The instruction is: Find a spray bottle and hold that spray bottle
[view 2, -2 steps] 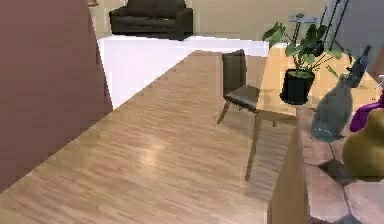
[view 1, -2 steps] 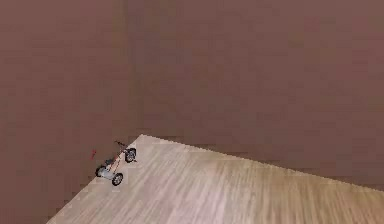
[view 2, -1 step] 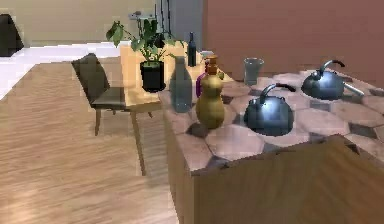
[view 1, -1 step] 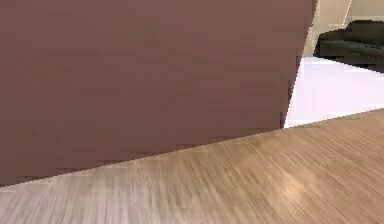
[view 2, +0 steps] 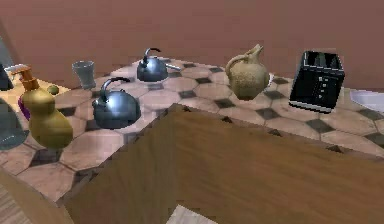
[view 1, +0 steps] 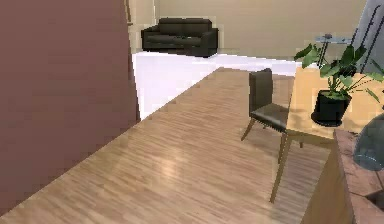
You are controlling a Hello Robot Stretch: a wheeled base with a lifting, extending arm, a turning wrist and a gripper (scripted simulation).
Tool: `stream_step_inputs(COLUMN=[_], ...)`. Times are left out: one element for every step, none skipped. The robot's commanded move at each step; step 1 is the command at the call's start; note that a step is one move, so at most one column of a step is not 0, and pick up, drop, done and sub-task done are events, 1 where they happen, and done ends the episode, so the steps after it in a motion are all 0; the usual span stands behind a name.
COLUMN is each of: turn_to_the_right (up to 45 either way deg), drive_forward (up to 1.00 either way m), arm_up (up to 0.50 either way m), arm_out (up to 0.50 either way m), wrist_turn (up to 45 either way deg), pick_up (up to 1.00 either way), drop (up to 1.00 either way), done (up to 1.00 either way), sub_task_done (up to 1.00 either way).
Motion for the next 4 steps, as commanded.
stream_step_inputs(turn_to_the_right=[6.0,0.0,3.0,0.0], drive_forward=[0.00,1.00,0.00,1.00], arm_up=[0.00,0.00,0.00,0.00], arm_out=[0.00,0.00,0.00,0.00], wrist_turn=[0.0,0.0,0.0,0.0], pick_up=[0.00,0.00,0.00,0.00], drop=[0.00,0.00,0.00,0.00], done=[0.00,0.00,0.00,0.00], sub_task_done=[0.00,0.00,0.00,0.00])
